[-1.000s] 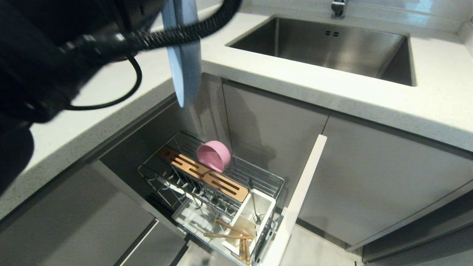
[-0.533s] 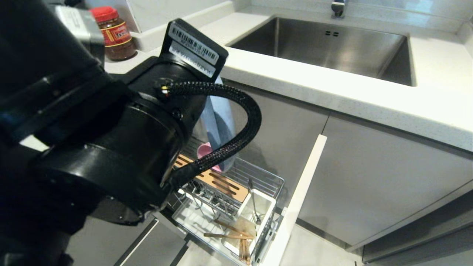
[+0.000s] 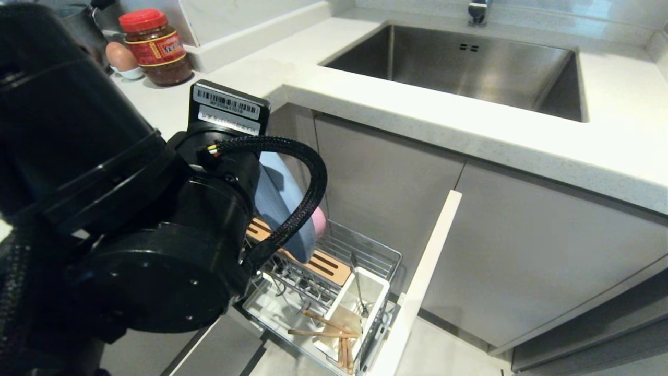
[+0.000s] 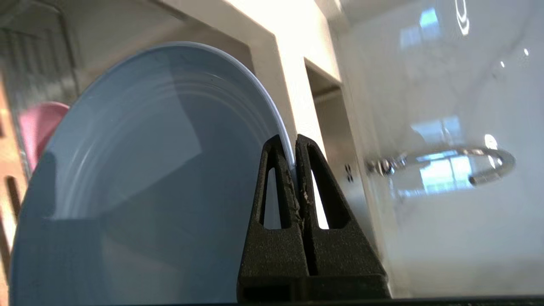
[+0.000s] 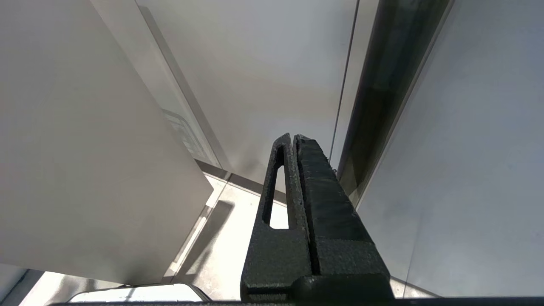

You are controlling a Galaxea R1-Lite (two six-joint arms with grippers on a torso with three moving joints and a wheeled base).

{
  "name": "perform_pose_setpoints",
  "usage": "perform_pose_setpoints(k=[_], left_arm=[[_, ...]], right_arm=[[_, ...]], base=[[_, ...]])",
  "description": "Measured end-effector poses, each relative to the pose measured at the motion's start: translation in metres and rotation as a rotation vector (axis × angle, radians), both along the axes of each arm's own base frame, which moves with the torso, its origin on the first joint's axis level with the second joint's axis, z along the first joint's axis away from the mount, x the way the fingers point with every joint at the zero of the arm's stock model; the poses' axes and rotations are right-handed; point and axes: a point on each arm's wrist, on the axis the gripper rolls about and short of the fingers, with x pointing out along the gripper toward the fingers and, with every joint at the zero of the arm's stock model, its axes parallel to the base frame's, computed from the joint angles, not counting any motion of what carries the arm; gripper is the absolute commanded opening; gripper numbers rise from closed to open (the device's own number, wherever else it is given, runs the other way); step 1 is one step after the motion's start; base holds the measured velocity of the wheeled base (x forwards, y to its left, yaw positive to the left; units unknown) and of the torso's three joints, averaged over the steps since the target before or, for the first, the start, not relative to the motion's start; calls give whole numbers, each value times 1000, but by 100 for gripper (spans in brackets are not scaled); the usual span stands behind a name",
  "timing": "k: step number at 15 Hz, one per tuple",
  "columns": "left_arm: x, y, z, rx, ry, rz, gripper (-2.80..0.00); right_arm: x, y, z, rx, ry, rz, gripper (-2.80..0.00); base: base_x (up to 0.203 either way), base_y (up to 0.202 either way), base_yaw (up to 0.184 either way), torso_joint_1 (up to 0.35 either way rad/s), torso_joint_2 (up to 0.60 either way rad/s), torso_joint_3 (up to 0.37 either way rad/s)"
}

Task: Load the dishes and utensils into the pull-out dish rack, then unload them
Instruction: Pick up the plate and place it in the cupboard

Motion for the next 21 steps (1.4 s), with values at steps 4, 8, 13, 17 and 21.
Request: perform_pose_setpoints(k=[4,8,13,17,21], left_arm=[[10,7,-3,-35,10,70,-280],[21,8,-12,-99,6,100,-280],[38,-4,-40,-88,68,116,-280],[55,-1,-73,-66,175,147,-280],[62,5,-91,-60,245,177,-280]], right_arm=[[0,0,0,0,0,0,-280],[0,0,0,0,0,0,-280],[0,0,0,0,0,0,-280],[0,0,0,0,0,0,-280],[0,0,0,0,0,0,-280]], base=[[0,0,0,0,0,0],[0,0,0,0,0,0],[0,0,0,0,0,0],[0,0,0,0,0,0],[0,0,0,0,0,0]])
